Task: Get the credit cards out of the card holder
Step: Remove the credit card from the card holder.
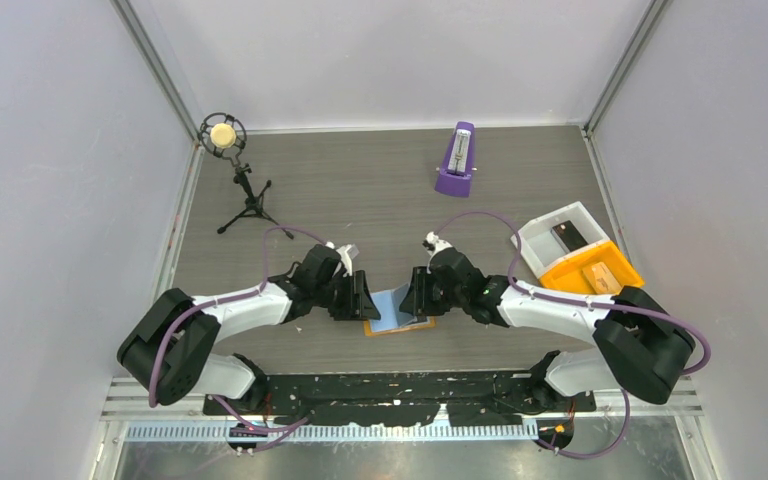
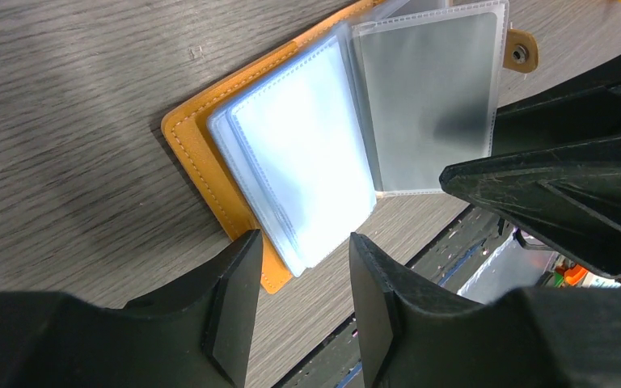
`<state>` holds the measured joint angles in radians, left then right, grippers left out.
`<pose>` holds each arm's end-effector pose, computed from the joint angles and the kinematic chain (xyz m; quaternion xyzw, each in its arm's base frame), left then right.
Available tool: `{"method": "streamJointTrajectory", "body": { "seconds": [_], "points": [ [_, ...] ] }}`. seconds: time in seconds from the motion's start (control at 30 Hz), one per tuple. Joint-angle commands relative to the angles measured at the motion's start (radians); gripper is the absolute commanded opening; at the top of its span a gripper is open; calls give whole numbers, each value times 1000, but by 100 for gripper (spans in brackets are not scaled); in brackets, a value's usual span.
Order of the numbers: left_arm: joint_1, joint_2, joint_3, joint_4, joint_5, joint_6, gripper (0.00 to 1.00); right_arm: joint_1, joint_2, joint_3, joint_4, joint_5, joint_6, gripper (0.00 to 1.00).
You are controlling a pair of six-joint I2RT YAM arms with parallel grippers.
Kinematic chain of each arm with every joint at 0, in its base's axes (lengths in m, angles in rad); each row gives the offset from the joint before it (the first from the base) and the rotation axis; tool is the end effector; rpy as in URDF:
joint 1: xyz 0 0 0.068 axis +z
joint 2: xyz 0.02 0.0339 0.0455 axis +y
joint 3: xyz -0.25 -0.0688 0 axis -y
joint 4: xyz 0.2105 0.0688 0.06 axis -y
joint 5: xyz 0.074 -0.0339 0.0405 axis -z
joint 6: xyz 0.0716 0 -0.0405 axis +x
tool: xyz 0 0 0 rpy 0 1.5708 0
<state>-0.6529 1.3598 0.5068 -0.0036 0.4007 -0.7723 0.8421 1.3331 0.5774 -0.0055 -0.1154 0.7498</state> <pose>0.1760 -0.1698 0.1331 0.0147 0.9207 -0.3651 0.1373 0.1674 0.1999 0.1557 -0.0650 0.9156 0.3180 0.2372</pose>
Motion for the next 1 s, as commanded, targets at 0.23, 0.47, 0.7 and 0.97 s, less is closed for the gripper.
{"method": "streamJointTrajectory", "body": {
  "seconds": [0.23,0.47,0.7,0.97],
  "points": [
    [-4,-42,2,7,-22,27,46,3,-44,18,66,-36,24,35],
    [-5,-134,6,-97,-78,25,46,11,-43,21,84,-52,36,34],
    [-3,-192,27,-166,-118,28,46,35,-9,38,114,-73,50,34],
    [-2,-246,38,-205,-154,36,46,54,22,61,127,-102,48,39]
  ]
}}
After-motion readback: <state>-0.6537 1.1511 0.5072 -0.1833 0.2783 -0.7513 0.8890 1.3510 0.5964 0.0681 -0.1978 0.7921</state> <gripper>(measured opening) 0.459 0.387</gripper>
